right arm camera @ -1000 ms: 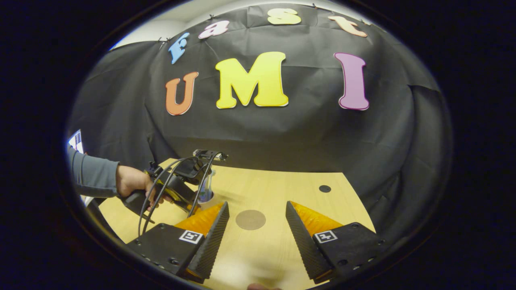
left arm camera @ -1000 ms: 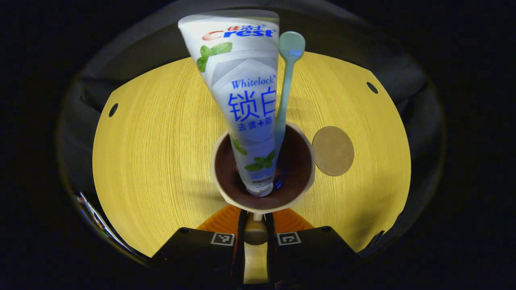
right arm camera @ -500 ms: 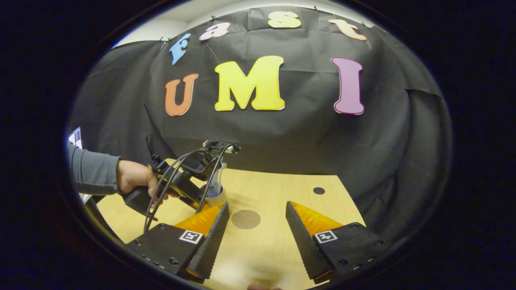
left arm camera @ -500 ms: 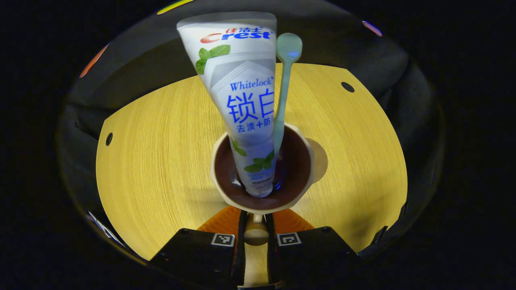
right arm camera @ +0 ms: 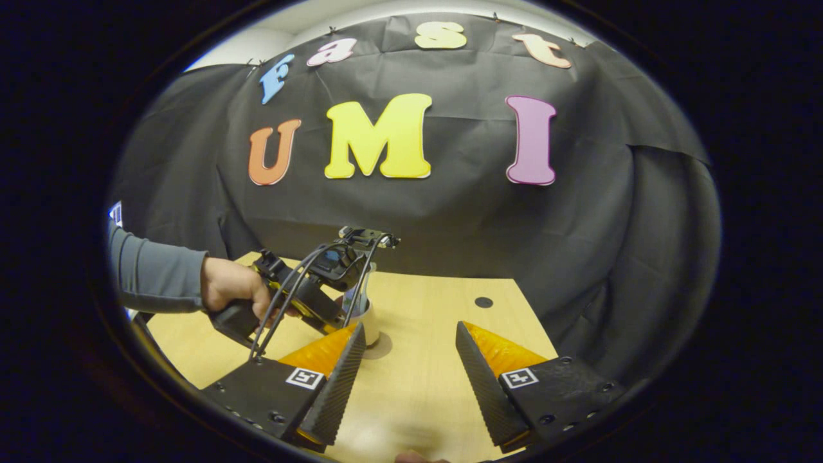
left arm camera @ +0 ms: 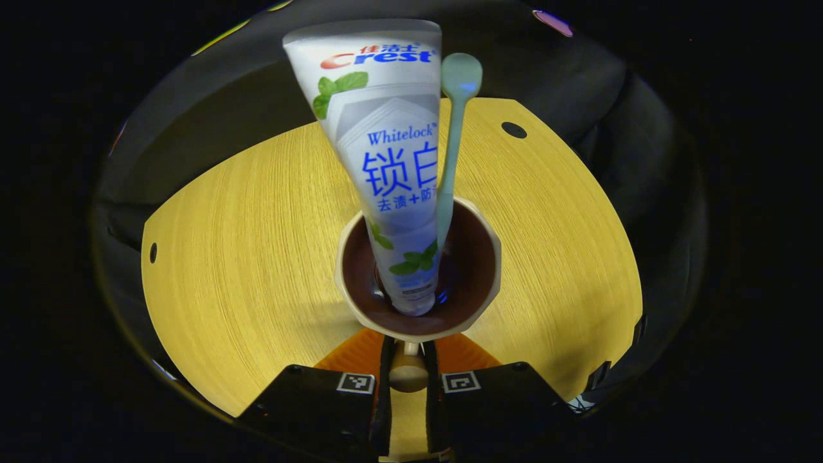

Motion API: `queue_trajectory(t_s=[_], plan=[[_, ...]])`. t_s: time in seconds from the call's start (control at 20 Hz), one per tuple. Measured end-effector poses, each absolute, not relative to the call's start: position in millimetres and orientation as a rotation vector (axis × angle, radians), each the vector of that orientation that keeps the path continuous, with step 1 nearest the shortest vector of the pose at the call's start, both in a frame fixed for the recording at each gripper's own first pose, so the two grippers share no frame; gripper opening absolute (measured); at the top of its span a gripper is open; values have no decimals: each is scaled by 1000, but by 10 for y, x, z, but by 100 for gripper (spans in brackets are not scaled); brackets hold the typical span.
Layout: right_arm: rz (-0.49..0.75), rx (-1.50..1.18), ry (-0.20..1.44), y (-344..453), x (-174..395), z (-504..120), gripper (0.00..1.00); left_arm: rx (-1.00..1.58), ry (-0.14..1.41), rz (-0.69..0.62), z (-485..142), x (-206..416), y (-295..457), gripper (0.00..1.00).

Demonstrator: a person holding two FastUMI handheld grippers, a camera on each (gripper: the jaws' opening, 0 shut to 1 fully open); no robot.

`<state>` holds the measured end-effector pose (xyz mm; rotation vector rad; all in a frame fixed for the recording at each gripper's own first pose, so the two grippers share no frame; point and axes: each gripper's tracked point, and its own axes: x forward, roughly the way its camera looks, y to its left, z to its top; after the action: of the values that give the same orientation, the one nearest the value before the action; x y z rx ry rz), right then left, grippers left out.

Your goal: Put the toothbrush and toothpaste on the desktop into the cup, then pick up the cup and place it on the coaster on the desktop.

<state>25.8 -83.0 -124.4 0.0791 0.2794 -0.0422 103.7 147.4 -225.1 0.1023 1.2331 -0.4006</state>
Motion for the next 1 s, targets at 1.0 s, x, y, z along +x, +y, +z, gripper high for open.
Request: queue_trajectory(t_s=[1.0], plan=[[-65,88,280,-940,192,-1214,85,64,1123,-449,-1554,855,1568,57]])
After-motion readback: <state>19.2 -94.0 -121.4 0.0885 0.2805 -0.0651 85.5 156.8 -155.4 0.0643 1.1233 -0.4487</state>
